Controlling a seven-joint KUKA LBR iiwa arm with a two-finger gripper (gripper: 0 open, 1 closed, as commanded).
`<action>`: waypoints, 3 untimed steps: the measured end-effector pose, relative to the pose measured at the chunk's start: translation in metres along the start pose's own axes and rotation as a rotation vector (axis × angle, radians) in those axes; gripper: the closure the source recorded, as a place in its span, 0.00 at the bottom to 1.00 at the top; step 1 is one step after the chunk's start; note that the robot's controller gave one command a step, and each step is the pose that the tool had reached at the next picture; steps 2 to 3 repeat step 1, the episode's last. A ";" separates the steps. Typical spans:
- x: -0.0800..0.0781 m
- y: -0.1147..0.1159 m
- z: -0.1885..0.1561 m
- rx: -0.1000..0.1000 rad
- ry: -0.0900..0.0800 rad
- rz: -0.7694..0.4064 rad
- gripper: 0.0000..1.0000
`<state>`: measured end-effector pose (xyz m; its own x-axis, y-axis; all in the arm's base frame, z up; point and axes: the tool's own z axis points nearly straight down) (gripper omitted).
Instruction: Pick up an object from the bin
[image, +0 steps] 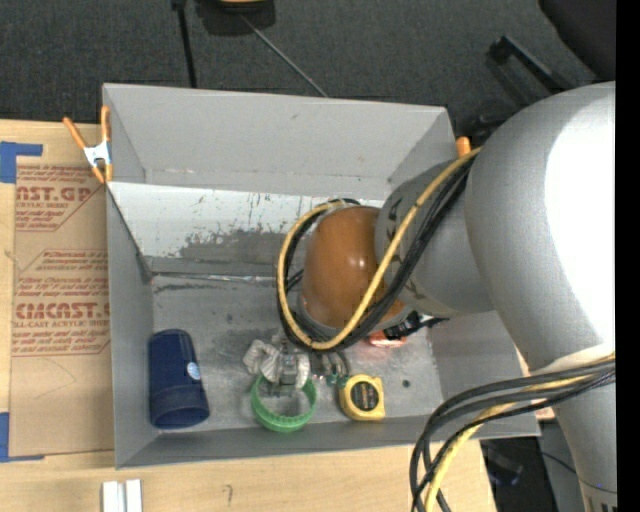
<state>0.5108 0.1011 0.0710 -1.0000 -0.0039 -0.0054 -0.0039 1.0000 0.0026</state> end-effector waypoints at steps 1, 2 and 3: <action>-0.040 -0.015 -0.162 0.000 -0.004 -0.005 1.00; -0.040 -0.015 -0.162 0.000 -0.004 -0.005 1.00; -0.040 -0.015 -0.162 0.000 -0.004 -0.005 1.00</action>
Offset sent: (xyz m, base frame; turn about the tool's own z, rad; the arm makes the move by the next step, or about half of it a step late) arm 0.0000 0.0000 0.0000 0.0000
